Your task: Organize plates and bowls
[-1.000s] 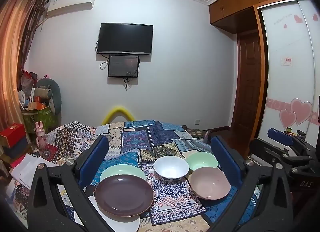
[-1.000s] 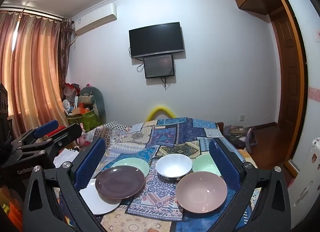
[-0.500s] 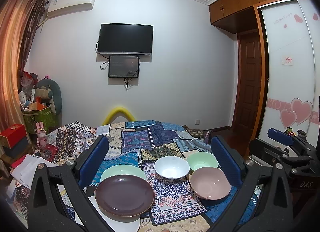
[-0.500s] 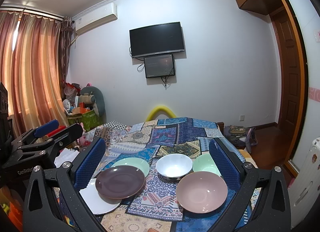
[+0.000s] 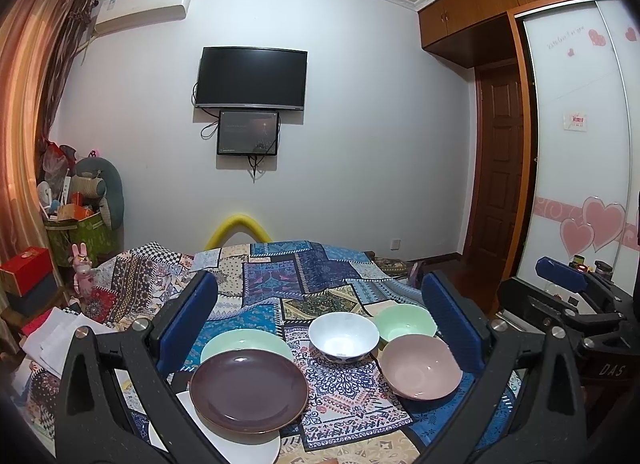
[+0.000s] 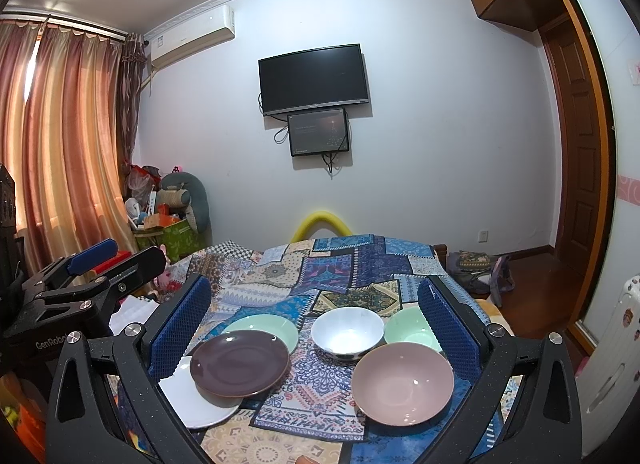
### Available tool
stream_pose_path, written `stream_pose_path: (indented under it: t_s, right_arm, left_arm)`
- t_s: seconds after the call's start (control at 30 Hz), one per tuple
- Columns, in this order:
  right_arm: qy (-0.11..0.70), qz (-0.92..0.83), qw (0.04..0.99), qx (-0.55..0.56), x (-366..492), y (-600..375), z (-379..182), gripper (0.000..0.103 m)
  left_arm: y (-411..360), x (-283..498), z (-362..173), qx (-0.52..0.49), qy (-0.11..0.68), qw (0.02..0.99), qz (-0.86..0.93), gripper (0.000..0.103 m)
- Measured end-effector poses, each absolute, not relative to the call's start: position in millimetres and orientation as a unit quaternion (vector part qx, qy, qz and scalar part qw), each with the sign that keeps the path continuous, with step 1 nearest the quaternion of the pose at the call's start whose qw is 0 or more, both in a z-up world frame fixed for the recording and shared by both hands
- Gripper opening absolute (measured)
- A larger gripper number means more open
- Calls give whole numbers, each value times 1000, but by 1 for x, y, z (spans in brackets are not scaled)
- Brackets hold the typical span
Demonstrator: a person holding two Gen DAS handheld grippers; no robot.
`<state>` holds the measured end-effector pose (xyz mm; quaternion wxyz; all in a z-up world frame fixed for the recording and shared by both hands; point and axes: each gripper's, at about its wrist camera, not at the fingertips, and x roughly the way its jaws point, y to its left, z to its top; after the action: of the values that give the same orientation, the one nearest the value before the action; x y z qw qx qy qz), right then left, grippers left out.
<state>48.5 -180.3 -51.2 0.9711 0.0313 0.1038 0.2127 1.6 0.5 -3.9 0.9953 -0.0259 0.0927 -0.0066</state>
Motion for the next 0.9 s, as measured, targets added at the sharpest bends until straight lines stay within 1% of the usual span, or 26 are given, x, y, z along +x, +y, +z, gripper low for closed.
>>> stream_pose_path:
  t_s: [0.9]
  right_arm:
    - [105, 213, 971, 31, 50, -175, -58, 103]
  left_arm:
    - [2, 2, -5, -26, 94, 995, -7, 103]
